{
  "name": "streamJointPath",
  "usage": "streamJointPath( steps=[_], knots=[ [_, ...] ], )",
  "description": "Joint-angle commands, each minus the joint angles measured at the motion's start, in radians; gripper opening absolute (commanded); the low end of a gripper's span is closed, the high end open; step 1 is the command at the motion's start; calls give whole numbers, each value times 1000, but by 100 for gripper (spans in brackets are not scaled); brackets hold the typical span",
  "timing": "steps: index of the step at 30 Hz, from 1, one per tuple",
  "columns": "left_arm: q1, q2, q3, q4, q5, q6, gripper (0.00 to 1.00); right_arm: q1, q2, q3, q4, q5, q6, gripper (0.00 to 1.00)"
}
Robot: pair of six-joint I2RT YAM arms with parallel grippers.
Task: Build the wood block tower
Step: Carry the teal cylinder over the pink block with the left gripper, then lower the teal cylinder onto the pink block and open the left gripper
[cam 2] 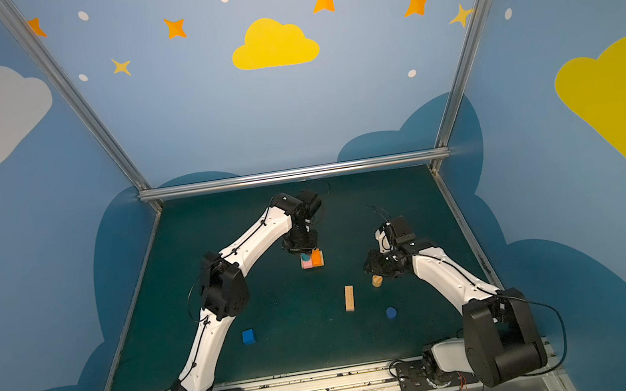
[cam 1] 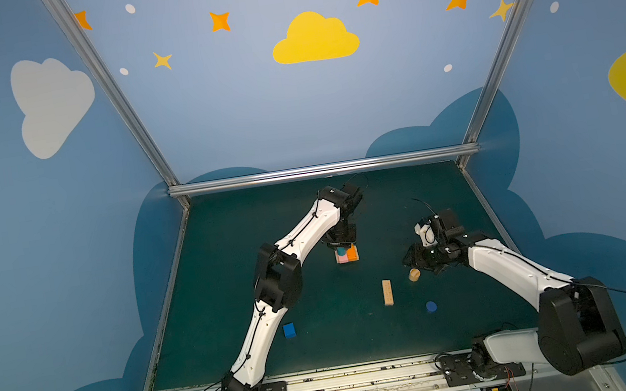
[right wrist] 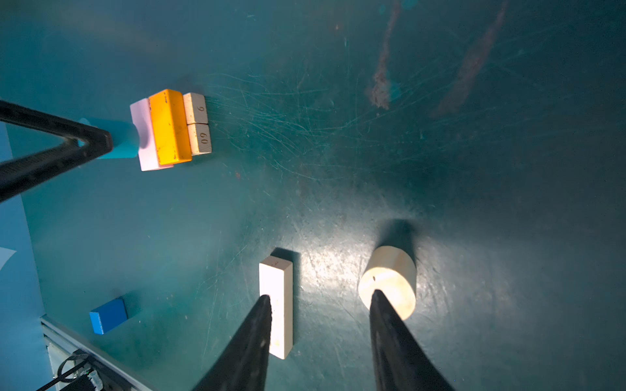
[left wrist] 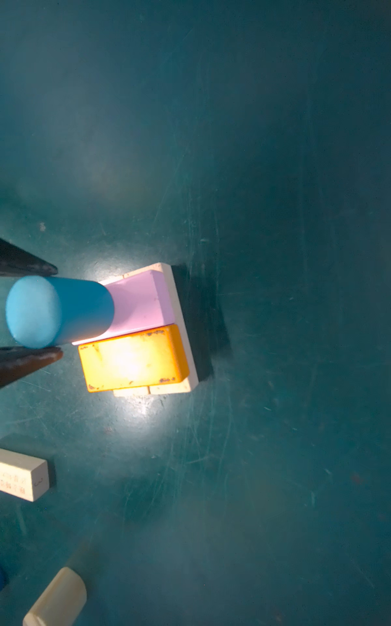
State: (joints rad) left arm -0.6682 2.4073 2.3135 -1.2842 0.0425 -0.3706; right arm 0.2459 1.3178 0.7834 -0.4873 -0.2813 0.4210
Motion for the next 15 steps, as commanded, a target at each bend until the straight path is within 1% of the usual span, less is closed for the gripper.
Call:
streamJointPath(
  steps=[1,5,15],
  knots=[
    [-1,34,42,-37,-15,14,15,-8,-22,-13,8,-12,-7,46],
    [-1,56,71,-58,-13,15,15,-10,-25,-16,7,-12,-7,46],
    [-1,70,77,-63,-21,15,16,-16,-29,-19,7,-16,-5,46]
  ],
)
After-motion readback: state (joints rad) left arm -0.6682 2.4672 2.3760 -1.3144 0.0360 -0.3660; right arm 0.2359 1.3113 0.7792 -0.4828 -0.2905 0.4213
